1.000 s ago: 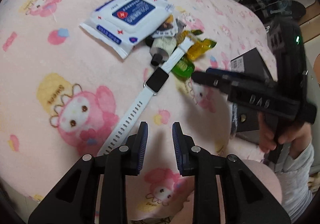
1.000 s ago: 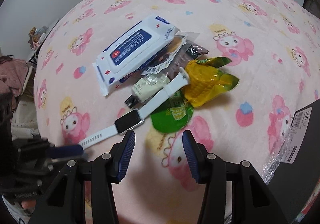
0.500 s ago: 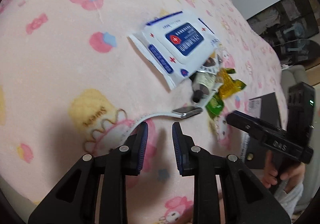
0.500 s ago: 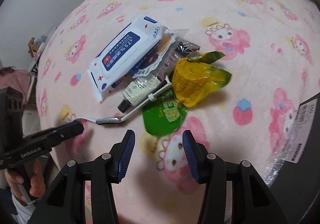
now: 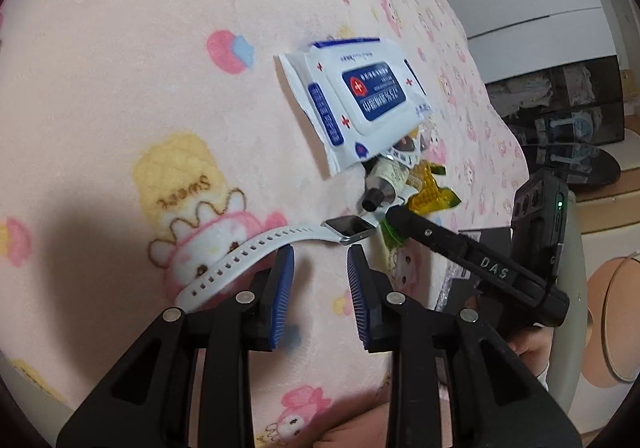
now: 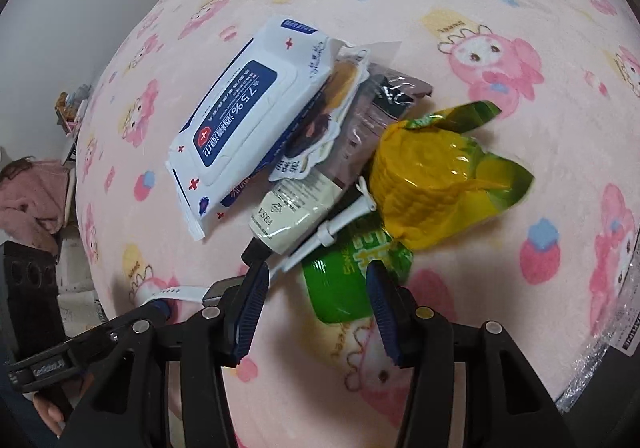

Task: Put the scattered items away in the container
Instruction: 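Close the left gripper on the white smartwatch band and lift it, then carry the smartwatch over the black box and lower it inside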

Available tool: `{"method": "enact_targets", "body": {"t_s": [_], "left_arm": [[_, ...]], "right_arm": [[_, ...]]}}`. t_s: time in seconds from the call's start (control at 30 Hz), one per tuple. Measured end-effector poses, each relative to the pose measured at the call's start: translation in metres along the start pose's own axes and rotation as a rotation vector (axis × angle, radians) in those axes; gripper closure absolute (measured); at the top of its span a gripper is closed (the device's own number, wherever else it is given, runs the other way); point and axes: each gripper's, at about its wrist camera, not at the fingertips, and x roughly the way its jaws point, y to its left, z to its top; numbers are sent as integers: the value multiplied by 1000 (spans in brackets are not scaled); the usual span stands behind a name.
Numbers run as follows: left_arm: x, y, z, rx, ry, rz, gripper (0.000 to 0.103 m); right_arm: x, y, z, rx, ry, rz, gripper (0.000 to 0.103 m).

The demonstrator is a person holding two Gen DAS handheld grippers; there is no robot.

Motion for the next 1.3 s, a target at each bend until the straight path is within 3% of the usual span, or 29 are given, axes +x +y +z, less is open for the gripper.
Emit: {"method": "enact_targets", "body": {"t_s": [0.23, 0.27, 0.33, 0.57, 0.67, 0.77, 0.83, 0.87, 1.1, 1.17, 1.2, 1.23, 1.3], "left_arm": [[12, 4, 13, -39, -25, 61, 77], [14, 4, 12, -32, -18, 65, 77], [18, 3, 11, -19, -5, 73, 78], [6, 7, 9, -13, -14, 39, 78], [13, 13, 12, -44, -11, 51, 78], [13, 17, 14, -65, -25, 60, 78], [11, 20, 15, -74, -40, 62, 78], [10, 21, 16, -79, -48, 63, 78], [18, 17, 20, -42, -51, 100, 78], [18, 15, 21, -27, -50, 103, 87], [18, 14, 21, -21, -50, 109, 91], [16, 13, 21, -11, -49, 102, 93], [12, 10, 21, 10, -47, 85, 97]], "right_arm": [[14, 11, 5, -45, -5, -17, 58], [13, 13, 4, -60, -9, -8, 62], [11, 19, 2, -90, -14, 9, 85], [-4, 33, -19, -209, 4, -21, 90], [-2, 26, -16, -156, 14, -34, 90], [-2, 16, -9, -70, 19, 20, 84], [0, 10, -8, -32, 29, 38, 61], [3, 6, -8, -11, 35, 39, 57], [12, 4, 0, 36, 2, 61, 56], [11, 12, 0, 0, -9, 63, 67], [8, 15, 0, -22, -20, 69, 80], [5, 17, -1, -35, -29, 71, 87], [-6, 22, -5, -64, -59, 54, 91]]}}
